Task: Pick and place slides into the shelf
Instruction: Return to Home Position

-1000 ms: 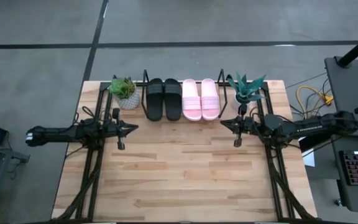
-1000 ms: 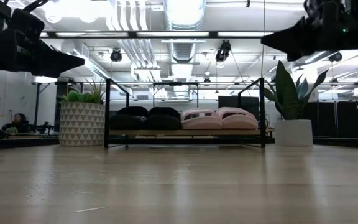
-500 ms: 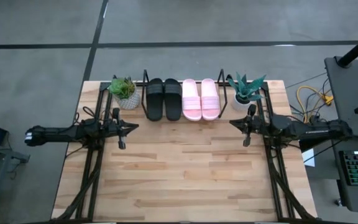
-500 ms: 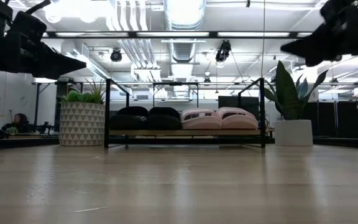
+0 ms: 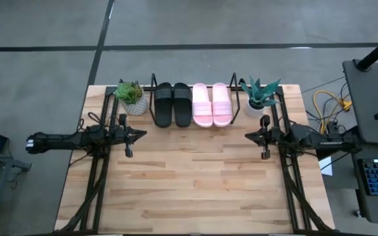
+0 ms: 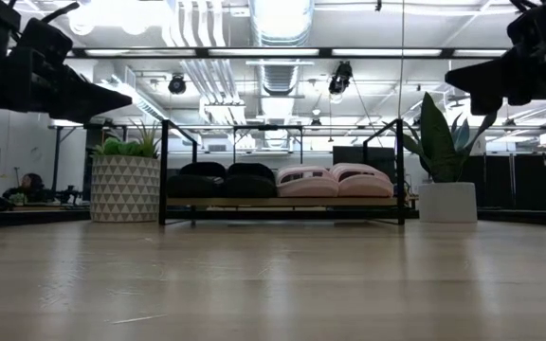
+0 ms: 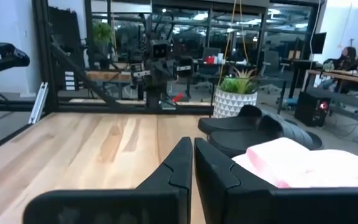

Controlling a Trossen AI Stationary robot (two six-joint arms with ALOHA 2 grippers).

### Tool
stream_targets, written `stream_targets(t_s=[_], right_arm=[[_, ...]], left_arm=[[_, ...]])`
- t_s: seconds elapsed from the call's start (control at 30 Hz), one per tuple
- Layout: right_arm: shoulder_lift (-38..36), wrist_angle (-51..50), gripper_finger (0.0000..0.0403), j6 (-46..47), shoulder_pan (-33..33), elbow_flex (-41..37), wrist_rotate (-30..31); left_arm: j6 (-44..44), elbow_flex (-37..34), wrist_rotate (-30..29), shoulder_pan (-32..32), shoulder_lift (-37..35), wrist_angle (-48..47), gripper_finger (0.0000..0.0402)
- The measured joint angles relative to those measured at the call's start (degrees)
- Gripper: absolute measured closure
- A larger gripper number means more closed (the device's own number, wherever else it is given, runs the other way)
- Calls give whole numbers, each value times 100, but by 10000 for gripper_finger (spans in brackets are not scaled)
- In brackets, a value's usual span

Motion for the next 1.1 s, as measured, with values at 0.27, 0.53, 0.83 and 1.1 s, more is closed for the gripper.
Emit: stream_targets(t_s=[0.27, 0.53, 0.83, 1.1], right_arm=[[44, 26, 394, 48, 0, 0, 2], [54, 24, 394, 19, 0, 0, 45], [54, 22, 394, 19, 0, 0, 45], [54, 22, 394, 18, 0, 0, 45]], left_arm=[[-60, -2, 0, 4, 73, -1, 402], [-115, -2, 3, 7, 100, 4, 402], [-115, -2, 5, 4, 96, 6, 401], [-115, -2, 5, 0, 104, 8, 401]])
